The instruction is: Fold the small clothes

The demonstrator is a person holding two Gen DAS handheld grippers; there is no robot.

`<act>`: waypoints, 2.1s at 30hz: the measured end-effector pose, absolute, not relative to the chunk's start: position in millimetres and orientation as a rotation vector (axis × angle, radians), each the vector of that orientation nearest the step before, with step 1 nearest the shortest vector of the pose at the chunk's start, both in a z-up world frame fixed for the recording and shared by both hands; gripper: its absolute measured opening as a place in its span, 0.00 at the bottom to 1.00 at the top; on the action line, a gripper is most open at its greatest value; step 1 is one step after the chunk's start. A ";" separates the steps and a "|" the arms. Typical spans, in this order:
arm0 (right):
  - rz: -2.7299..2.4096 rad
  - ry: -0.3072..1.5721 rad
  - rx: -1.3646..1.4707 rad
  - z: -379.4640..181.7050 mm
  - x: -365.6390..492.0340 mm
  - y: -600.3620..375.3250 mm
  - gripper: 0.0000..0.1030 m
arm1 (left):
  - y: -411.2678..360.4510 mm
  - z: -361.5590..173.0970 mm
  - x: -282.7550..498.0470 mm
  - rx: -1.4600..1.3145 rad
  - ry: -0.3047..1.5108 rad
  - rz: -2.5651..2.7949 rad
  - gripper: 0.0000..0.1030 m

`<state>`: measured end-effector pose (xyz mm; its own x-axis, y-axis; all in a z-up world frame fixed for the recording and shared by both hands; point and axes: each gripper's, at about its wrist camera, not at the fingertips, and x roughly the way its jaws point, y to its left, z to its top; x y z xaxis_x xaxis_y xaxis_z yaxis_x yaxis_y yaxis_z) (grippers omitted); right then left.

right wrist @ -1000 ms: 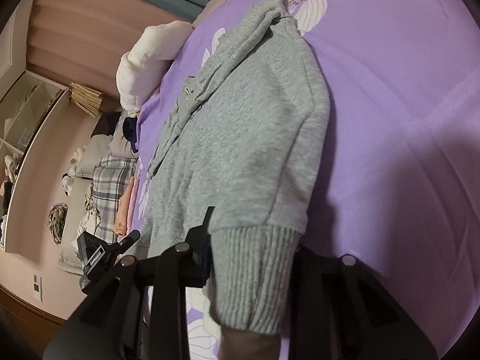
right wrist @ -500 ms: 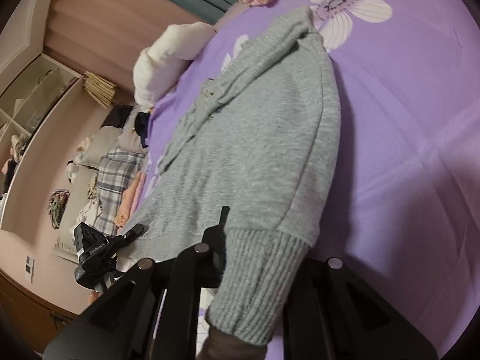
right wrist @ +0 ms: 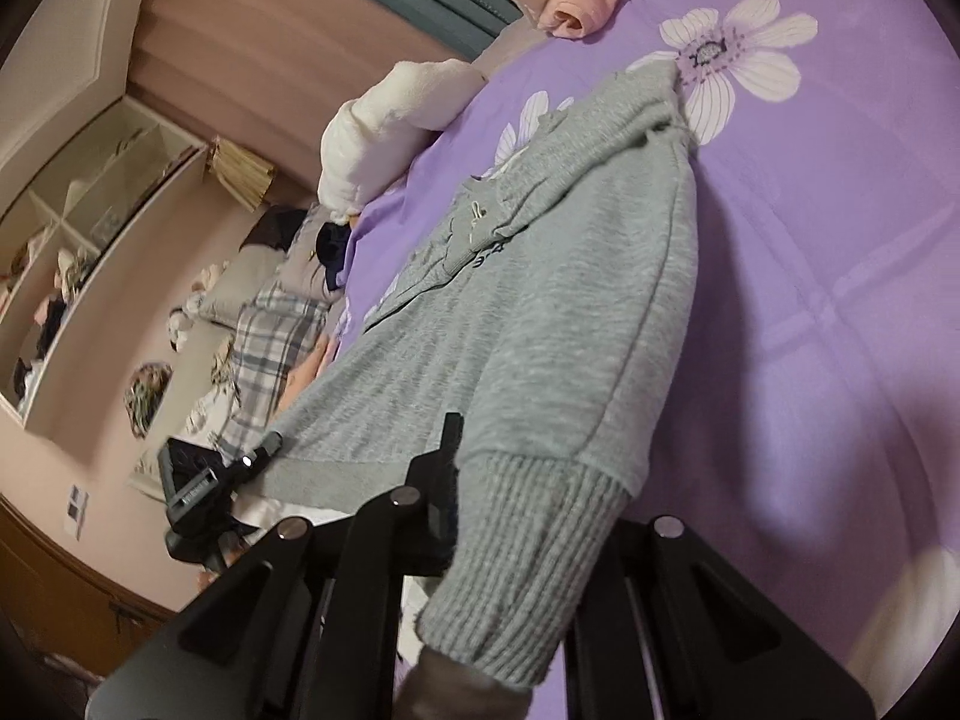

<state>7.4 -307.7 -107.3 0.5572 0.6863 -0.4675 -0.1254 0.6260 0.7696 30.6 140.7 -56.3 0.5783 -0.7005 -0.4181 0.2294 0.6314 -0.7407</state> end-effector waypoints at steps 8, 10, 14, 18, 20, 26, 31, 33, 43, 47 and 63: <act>0.602 0.876 0.679 -74.8 -39.9 -308.3 0.10 | 140.6 -39.0 -12.1 -0.649 0.828 -0.618 0.09; 0.620 0.868 0.649 -65.5 -51.2 -305.4 0.10 | 140.4 -32.4 -19.9 -0.640 0.834 -0.624 0.09; 0.655 0.837 0.627 -49.9 -69.4 -307.4 0.10 | 138.0 -16.0 -33.1 -0.605 0.833 -0.621 0.09; 0.667 0.817 0.615 -37.8 -76.1 -307.6 0.10 | 139.6 -8.9 -35.9 -0.592 0.847 -0.607 0.09; 0.669 0.808 0.627 -36.1 -70.0 -309.1 0.11 | 141.4 -9.2 -31.2 -0.598 0.850 -0.604 0.09; 0.646 0.835 0.713 -41.9 -31.1 -315.2 0.12 | 144.9 -10.1 -0.5 -0.624 0.862 -0.591 0.09; 0.648 0.833 0.774 -38.7 1.1 -319.6 0.12 | 149.7 -5.2 33.2 -0.640 0.866 -0.591 0.09; 0.651 0.825 0.791 -34.3 13.4 -321.5 0.13 | 150.0 -2.7 48.3 -0.645 0.883 -0.573 0.09; 0.592 0.856 0.872 -41.7 80.2 -330.4 0.13 | 150.5 -18.5 122.7 -0.739 0.934 -0.547 0.09; 0.554 0.890 0.911 -53.7 109.4 -334.6 0.13 | 142.8 -28.4 151.8 -0.734 0.969 -0.507 0.09; 0.399 1.083 1.004 -123.2 214.1 -343.1 0.17 | 128.0 -76.1 252.1 -0.817 1.100 -0.376 0.09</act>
<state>214.1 -343.1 -123.2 0.4543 0.7059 -0.5434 0.1848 0.5220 0.8327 252.1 128.0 -76.1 0.4306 -0.6402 -0.6361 -0.1168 0.6594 -0.7427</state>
